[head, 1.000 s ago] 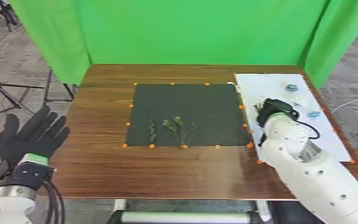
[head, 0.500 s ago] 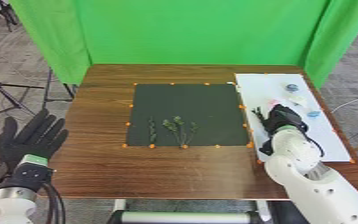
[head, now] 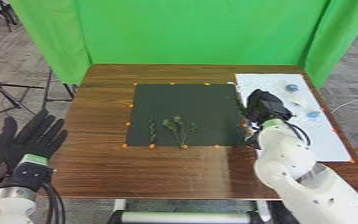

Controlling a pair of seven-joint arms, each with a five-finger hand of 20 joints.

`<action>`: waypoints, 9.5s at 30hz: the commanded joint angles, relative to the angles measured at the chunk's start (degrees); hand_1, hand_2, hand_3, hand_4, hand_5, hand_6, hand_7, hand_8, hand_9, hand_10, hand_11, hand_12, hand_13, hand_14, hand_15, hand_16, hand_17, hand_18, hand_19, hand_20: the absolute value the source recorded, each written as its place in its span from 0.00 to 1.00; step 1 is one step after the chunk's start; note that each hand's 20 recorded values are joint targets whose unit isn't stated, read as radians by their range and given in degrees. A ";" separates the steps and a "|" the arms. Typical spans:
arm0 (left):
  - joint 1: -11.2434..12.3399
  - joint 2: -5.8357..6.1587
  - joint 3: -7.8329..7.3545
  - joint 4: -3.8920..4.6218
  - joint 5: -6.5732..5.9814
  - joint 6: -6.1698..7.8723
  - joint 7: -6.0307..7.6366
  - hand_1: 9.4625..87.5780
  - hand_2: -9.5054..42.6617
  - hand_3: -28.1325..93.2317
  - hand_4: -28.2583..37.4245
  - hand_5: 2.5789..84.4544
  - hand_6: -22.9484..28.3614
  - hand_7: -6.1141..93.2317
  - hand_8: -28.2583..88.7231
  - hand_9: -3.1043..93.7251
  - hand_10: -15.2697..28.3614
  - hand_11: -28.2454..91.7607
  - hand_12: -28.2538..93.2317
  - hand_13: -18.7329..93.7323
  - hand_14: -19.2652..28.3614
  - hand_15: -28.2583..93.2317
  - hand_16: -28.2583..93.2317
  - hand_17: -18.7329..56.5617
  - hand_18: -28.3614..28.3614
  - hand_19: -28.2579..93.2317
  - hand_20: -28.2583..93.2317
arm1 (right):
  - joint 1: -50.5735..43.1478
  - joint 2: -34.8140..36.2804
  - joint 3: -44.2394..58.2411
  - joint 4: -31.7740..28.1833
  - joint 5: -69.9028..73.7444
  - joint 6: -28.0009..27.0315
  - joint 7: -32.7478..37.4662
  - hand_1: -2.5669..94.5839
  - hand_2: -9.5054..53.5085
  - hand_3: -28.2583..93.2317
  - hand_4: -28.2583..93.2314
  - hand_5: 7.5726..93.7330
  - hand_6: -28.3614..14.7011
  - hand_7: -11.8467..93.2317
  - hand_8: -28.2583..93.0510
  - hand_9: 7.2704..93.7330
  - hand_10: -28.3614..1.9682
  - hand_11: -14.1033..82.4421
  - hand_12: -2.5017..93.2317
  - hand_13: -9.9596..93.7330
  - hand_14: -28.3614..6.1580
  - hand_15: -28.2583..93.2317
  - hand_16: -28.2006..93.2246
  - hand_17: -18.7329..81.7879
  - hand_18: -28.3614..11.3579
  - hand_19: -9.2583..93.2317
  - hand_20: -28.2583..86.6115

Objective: Arrange flowers

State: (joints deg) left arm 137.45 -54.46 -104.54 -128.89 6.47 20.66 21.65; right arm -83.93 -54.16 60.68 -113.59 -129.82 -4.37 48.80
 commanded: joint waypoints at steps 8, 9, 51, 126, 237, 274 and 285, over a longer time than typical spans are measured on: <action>-0.66 0.74 0.30 -0.32 0.00 1.23 -0.99 0.21 0.43 0.82 0.00 0.47 0.60 0.24 0.16 0.37 0.69 0.46 0.30 0.37 0.71 0.58 0.14 0.18 0.70 0.49 0.30 | 0.93 -12.31 -5.06 4.72 -9.43 -6.31 3.80 0.59 0.00 0.88 0.12 0.71 0.62 0.62 0.37 0.95 0.71 0.36 0.58 0.92 0.68 0.64 0.60 0.66 0.05 1.00 0.52; -0.60 0.77 0.44 -0.33 0.02 1.35 -0.80 0.21 0.44 0.82 0.00 0.47 0.60 0.24 0.16 0.37 0.69 0.46 0.30 0.37 0.71 0.58 0.14 0.18 0.70 0.49 0.30 | 0.88 -12.35 -5.36 4.78 -9.84 -6.46 4.02 0.59 0.00 0.88 0.12 0.71 0.62 0.62 0.37 0.95 0.71 0.36 0.58 0.92 0.68 0.64 0.60 0.66 0.05 1.00 0.52; 0.52 0.09 0.40 -0.78 1.13 2.95 0.70 0.22 0.44 0.82 0.00 0.47 0.61 0.25 0.15 0.37 0.69 0.47 0.30 0.37 0.71 0.58 0.14 0.18 0.70 0.49 0.30 | -5.24 -2.85 4.19 -0.87 -9.30 1.70 1.57 0.38 0.00 0.84 0.01 0.62 0.48 0.38 0.16 0.79 0.38 0.49 0.32 0.83 0.55 0.71 0.53 0.59 0.02 0.99 0.53; -1.61 0.73 1.16 1.70 4.05 -0.63 -1.92 0.22 0.43 0.82 0.00 0.46 0.60 0.24 0.16 0.36 0.68 0.46 0.30 0.37 0.70 0.57 0.15 0.18 0.71 0.48 0.30 | 16.62 -9.68 -15.86 11.12 -6.18 7.18 -22.46 0.64 0.00 0.80 0.00 0.75 0.68 0.51 0.31 0.93 0.71 0.22 0.42 0.82 0.60 0.83 0.50 0.57 0.13 0.93 0.63; -1.21 0.47 -0.23 1.11 2.75 -0.51 0.92 0.28 0.37 0.81 0.00 0.46 0.58 0.23 0.16 0.36 0.66 0.45 0.29 0.37 0.68 0.55 0.15 0.19 0.70 0.48 0.30 | 0.76 8.92 9.10 10.98 -5.47 -11.03 -9.11 0.48 0.00 0.88 0.00 0.53 0.57 0.29 0.13 0.56 0.48 0.27 0.18 0.75 0.52 0.78 0.46 0.53 0.08 0.93 0.60; 0.36 -0.56 -0.49 -0.17 0.76 1.61 0.61 0.27 0.41 0.82 0.00 0.47 0.59 0.23 0.16 0.36 0.67 0.45 0.29 0.37 0.70 0.57 0.14 0.18 0.71 0.49 0.30 | -5.00 6.89 8.20 15.55 -3.72 -3.99 -3.65 0.66 0.00 0.79 0.00 0.77 0.64 0.44 0.29 0.91 0.64 0.24 0.43 0.87 0.64 0.76 0.50 0.61 0.11 0.97 0.60; 0.27 -1.57 -1.25 1.44 3.90 -7.53 -3.24 0.23 0.37 0.80 0.00 0.42 0.57 0.18 0.17 0.33 0.65 0.40 0.29 0.34 0.67 0.49 0.15 0.18 0.71 0.46 0.29 | -3.79 -0.31 6.62 6.92 -12.26 11.26 -5.62 0.65 0.00 0.81 0.00 0.80 0.63 0.43 0.33 0.94 0.64 0.26 0.47 0.89 0.66 0.77 0.51 0.63 0.10 1.00 0.59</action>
State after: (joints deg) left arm 137.59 -55.07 -105.71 -128.35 8.33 18.46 21.53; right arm -91.23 -47.80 70.30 -103.35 -138.82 -1.44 44.47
